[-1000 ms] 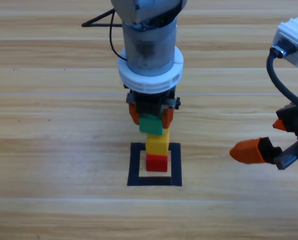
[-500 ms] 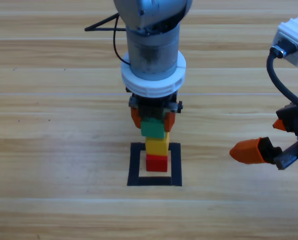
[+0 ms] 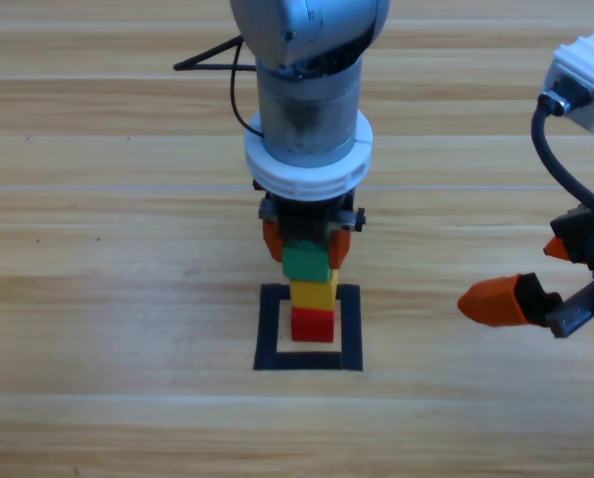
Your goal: Stack the blocks in the rectangular block: red at the bottom, yellow in the middle, green on top
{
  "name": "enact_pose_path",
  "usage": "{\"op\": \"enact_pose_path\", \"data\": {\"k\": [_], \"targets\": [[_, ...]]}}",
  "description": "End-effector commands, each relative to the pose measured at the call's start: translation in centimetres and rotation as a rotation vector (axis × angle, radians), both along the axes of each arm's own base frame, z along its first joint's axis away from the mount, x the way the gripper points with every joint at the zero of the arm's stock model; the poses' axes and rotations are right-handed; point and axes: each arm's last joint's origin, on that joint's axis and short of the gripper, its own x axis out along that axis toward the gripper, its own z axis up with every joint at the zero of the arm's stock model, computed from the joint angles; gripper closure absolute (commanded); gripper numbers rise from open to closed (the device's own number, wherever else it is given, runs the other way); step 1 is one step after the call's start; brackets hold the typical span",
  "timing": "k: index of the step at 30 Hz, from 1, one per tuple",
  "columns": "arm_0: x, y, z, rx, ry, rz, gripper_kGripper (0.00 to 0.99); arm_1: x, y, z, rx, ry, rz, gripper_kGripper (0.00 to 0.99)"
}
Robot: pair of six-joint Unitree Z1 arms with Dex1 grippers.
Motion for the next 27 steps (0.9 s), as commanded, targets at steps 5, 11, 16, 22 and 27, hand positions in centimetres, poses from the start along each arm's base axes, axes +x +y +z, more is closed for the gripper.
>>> {"op": "enact_pose_path", "data": {"k": [5,11,16,22,27], "targets": [[-0.42,-1.29,-2.18,0.031,0.042,-0.017,0.921,0.52,-0.31,-1.17,-0.025,0.018,-0.026,0.007],[-0.38,-1.35,-2.15,0.027,0.041,-0.015,0.919,0.53,-0.28,-1.21,-0.026,0.02,-0.025,0.007],[-0.37,-1.38,-2.08,0.024,0.04,-0.015,0.919,0.51,-0.3,-1.25,-0.027,0.021,-0.025,0.007],[-0.33,-1.43,-2.3,0.027,0.043,-0.015,0.919,0.51,-0.3,-1.26,-0.027,0.022,-0.024,0.007],[-0.25,-1.52,-2.67,0.034,0.047,-0.015,0.919,0.51,-0.3,-1.26,-0.027,0.022,-0.024,0.007]]}}
